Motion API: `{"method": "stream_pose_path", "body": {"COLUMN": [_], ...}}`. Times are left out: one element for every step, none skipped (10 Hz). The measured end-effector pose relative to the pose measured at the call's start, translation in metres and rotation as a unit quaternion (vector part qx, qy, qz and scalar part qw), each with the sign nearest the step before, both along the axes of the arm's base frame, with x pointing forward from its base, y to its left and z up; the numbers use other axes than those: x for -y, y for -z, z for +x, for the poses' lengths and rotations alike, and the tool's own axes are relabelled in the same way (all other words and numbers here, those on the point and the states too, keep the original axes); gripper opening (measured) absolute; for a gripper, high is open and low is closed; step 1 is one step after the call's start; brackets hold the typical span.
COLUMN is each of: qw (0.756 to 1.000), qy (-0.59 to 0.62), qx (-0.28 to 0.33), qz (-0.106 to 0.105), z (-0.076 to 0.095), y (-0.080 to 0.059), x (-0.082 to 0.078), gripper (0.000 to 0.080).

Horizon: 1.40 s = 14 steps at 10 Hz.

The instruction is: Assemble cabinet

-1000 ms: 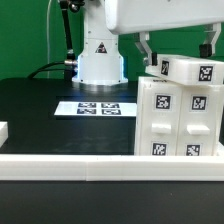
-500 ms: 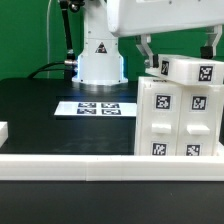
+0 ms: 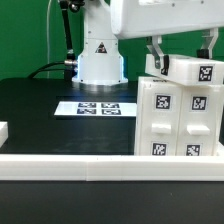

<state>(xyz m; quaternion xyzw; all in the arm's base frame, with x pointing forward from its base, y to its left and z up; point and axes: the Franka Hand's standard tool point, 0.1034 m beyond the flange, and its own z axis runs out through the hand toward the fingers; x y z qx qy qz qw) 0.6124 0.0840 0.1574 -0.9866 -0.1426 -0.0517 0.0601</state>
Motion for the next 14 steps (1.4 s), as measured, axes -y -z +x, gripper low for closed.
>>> {"method": "stream_pose_path", "body": {"qw": [1.0,1.0,1.0,0.999,0.994,0.989,0.978,0.967,0.958,0.932,0.915,0.884,0.856,0.818], "qy": [0.0,0.018,0.018,0.054,0.113,0.144,0.206,0.252,0.284,0.359,0.399,0.464,0.512,0.569], "qx": [0.004,0.002,0.002,-0.003,-0.011,-0.015,-0.023,-0.029,-0.032,-0.036,-0.038,-0.042,-0.044,-0.048], "qz": [-0.001,0.001,0.001,0.006,0.011,0.014,0.019,0.023,0.027,0.036,0.04,0.05,0.059,0.073], "z": [0.0013,0.0014,0.0014,0.0014,0.0013,0.0014,0.0015,0.0019,0.0021,0.0027,0.0014,0.0017,0.0026,0.0035], "y": [-0.0002,-0.0001,-0.0001,-0.0001,-0.0001,-0.0001,-0.0001,-0.0003,-0.0004,-0.0007,0.0001,0.0004,0.0009,0.0013], "x": [0.0016,0.0016,0.002,0.0015,0.0014,0.0012,0.0015,0.002,0.0021,0.0026,0.0037,0.0037,0.0031,0.0032], "gripper": [0.0557,0.0557,0.0557,0.0557,0.0557,0.0557,0.0558,0.0558,0.0558,0.056,0.056,0.056,0.056,0.056]}}
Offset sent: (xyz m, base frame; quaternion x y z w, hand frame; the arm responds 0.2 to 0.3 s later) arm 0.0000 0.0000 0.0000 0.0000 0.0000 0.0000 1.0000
